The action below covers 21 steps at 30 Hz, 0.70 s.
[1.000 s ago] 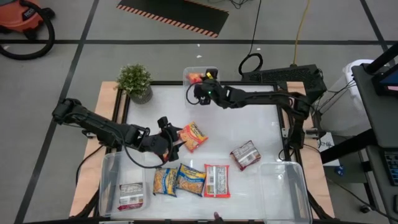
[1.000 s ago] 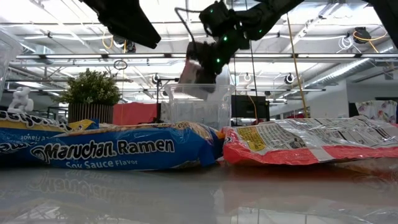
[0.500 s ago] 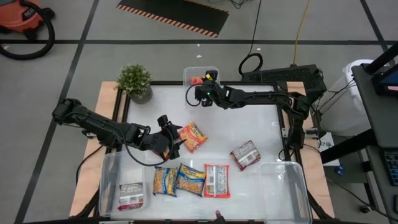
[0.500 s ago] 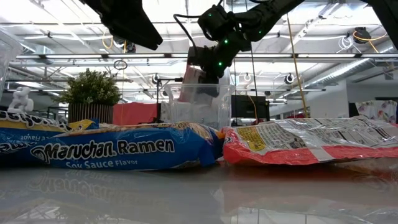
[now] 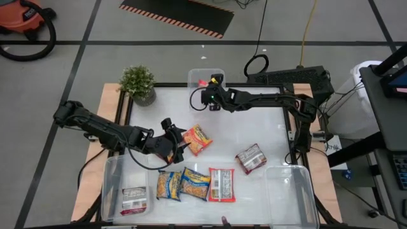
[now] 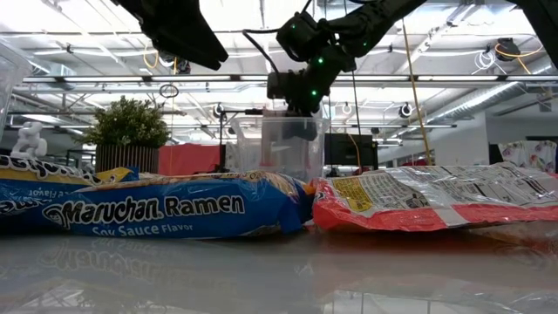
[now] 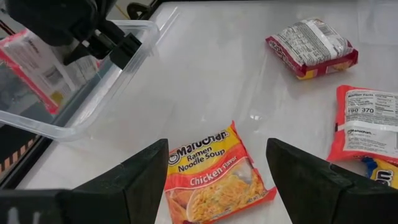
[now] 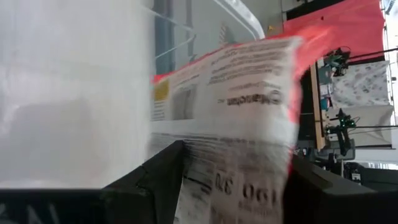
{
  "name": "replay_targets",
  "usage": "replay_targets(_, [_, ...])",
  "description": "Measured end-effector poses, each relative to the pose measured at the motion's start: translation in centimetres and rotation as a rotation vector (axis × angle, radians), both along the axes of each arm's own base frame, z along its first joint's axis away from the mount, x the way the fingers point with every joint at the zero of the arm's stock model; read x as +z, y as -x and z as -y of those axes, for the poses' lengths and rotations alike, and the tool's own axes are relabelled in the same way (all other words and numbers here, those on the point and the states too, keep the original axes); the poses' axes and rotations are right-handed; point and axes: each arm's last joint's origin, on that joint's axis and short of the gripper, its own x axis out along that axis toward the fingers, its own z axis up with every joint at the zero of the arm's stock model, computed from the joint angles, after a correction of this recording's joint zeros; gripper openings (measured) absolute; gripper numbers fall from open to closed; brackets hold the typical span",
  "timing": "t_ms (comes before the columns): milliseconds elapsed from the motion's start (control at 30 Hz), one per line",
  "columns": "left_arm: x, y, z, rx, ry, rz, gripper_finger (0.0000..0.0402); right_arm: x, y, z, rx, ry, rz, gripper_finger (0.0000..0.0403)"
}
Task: Sort Maruchan noodles
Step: Put the top right orange noodle pack into the top transparent bin, then put the top orange noodle pack into the top transparent bin
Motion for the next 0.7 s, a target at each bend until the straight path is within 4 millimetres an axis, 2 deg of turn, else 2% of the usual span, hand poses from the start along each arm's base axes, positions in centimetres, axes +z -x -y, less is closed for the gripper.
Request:
replay_targets(133, [0.0, 0.0, 0.0, 0.003, 0.004, 0.002, 0.0276, 0.6, 0.1, -0.3, 0.006, 0.006, 0.022, 0.0195])
replay_targets(367, [0.0, 0.0, 0.0, 0.003, 0.004, 0.002, 0.0276, 3.0, 0.8, -1.1, 0.026, 0.025, 0.063, 0.0195])
replay_targets(567, [0.0, 0.0, 0.0, 0.0, 0.0, -0.001, 0.0276, 6.2, 2.1, -3.9, 0.029, -0.04, 0.191, 0.0195])
replay_targets(700, [0.0, 0.0, 0.0, 0.0, -0.002, -0.003, 0.0276, 7.9, 3.8, -6.4, 0.101, -0.234, 0.252, 0.0195])
